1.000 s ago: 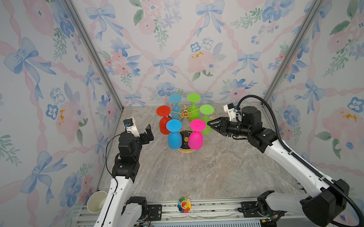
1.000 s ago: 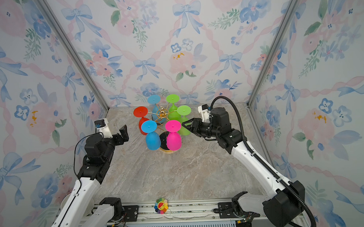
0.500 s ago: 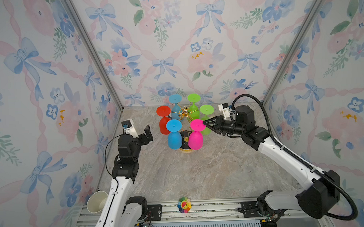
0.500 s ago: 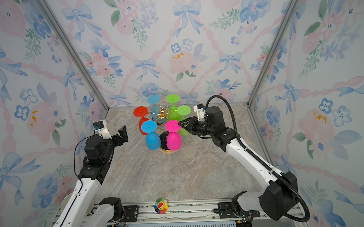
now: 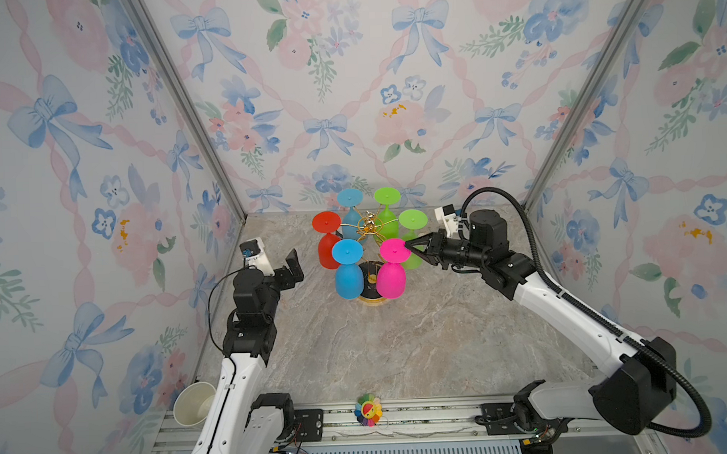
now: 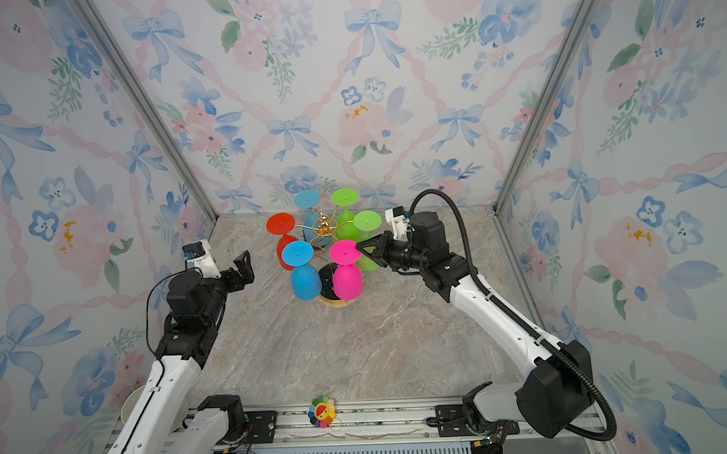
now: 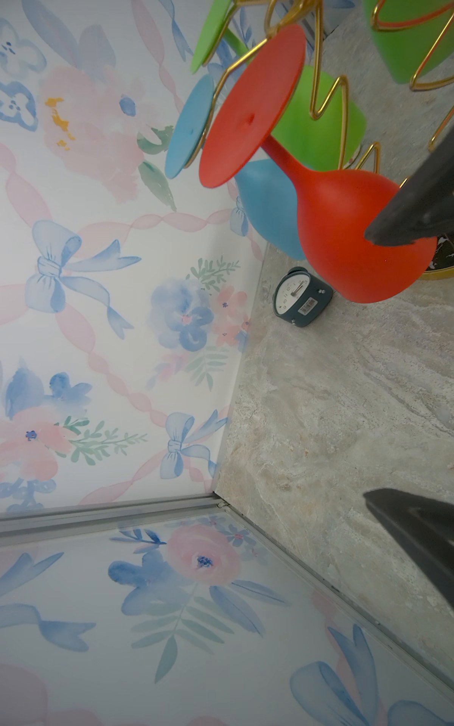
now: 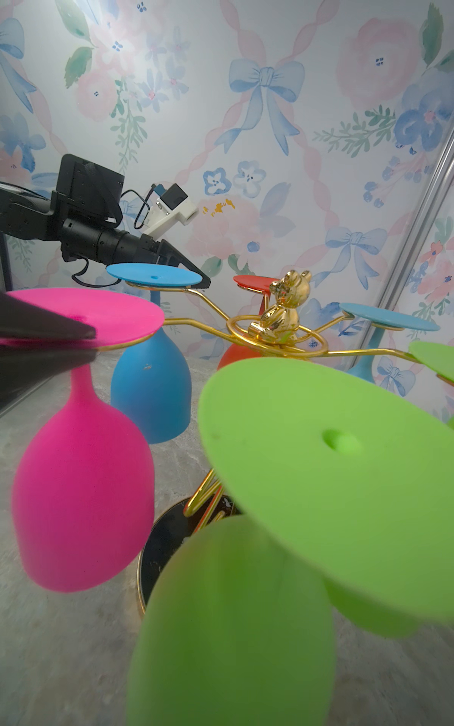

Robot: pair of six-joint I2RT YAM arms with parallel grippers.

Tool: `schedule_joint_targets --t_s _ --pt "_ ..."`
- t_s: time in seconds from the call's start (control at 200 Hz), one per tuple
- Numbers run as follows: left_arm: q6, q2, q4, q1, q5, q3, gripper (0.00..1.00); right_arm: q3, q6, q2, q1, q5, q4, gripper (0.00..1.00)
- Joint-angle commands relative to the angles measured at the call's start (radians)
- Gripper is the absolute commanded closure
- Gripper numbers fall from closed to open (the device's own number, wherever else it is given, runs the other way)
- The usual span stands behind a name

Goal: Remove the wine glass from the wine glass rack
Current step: 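Reach the right gripper toward the magenta glass's base on the rack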

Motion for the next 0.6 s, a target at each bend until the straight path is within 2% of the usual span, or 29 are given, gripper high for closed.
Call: schedule_joint_targets --t_s 0.0,0.29,0.595 --pt "-0.019 -0.007 0.03 0.012 0.02 -0.014 0.02 0.041 0.0 -0.001 0.012 -0.013 0.001 0.95" --pt "-0.034 -0.007 0.044 0.03 0.041 -0.021 0.02 0.052 0.023 -0.016 0.012 -0.013 0.005 1.0" --pt "-0.044 -0.012 0.054 0.046 0.05 -0.028 0.02 0.031 0.101 -0.02 0.015 -0.008 0.073 1.0"
